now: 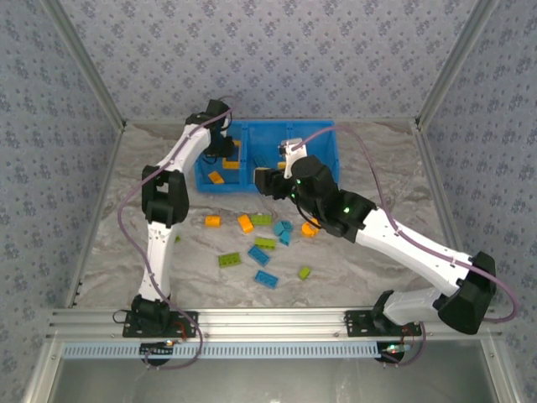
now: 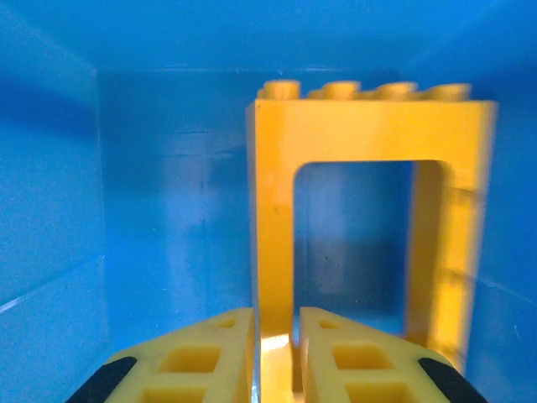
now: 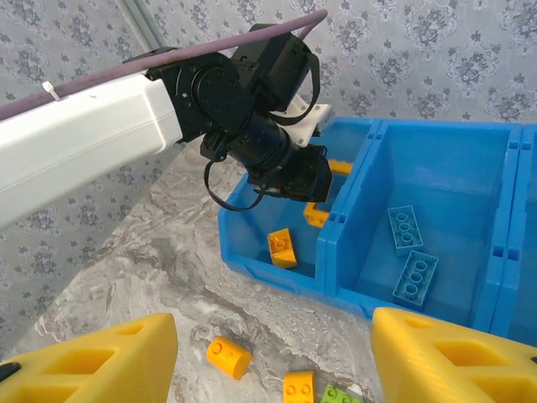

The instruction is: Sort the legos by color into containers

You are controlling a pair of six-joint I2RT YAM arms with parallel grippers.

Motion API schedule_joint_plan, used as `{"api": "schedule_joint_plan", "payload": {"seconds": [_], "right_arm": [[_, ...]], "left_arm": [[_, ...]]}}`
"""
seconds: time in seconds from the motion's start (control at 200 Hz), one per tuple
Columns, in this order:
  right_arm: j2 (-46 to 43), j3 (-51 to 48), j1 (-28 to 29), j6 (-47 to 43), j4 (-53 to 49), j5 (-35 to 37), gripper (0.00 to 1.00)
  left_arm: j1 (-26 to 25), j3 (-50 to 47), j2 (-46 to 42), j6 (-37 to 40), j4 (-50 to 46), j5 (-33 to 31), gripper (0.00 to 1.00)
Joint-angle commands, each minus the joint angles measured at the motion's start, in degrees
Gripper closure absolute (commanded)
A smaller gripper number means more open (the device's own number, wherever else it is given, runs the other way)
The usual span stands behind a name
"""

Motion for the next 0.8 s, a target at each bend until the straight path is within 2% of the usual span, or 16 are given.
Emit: {"api": "schedule_joint_plan", "payload": {"seconds": [0.0, 0.075, 0.175, 0.3, 0.385, 0.465, 0.525, 0.66, 0.794], "right_arm": [[-2.24, -2.06, 0.30, 1.12, -2.08, 2.13, 0.35], [-2.84, -2.08, 0.35, 1.77, -3.86, 2.96, 0.35], [-3.29, -1.90, 0.39, 4.05, -8.40, 4.30, 0.36], [-3.53, -1.96, 0.50, 11.25, -17.72, 5.67, 0.38], [-3.27, -2.27, 0.60, 20.92, -28.14, 6.68, 0.39], [-2.13, -2.80, -0.04, 29.88, -38.15, 5.32, 0.41], [-2.10, -4.92, -0.30, 35.72, -41.78, 2.83, 0.42], [-3.55, -12.02, -1.97, 44.88, -39.67, -5.17, 0.41], [-2.06, -19.27, -2.27, 54.64, -33.58, -14.66, 0.35]], "left_arm": [[0.12, 1.91, -0.03, 0.70, -0.72, 1.14, 0.78], [0.21, 1.90, -0.70, 0.93, -0.63, 1.00, 0.74], [0.30, 2.60, -1.43, 1.03, -1.19, 0.75, 0.74], [0.25, 1.37, -5.12, -0.21, -1.02, -0.24, 0.75], [-0.13, -2.32, -10.97, -1.45, 1.44, -0.96, 0.75], [-0.53, -7.12, -17.58, -3.09, 4.13, -1.86, 0.76], [-1.06, -11.46, -22.95, -4.17, 6.37, -2.77, 0.75], [-3.54, -24.47, -36.70, -6.19, 12.01, -3.62, 0.70], [-10.04, -39.56, -52.24, -6.19, 20.58, -2.76, 0.63]]}}
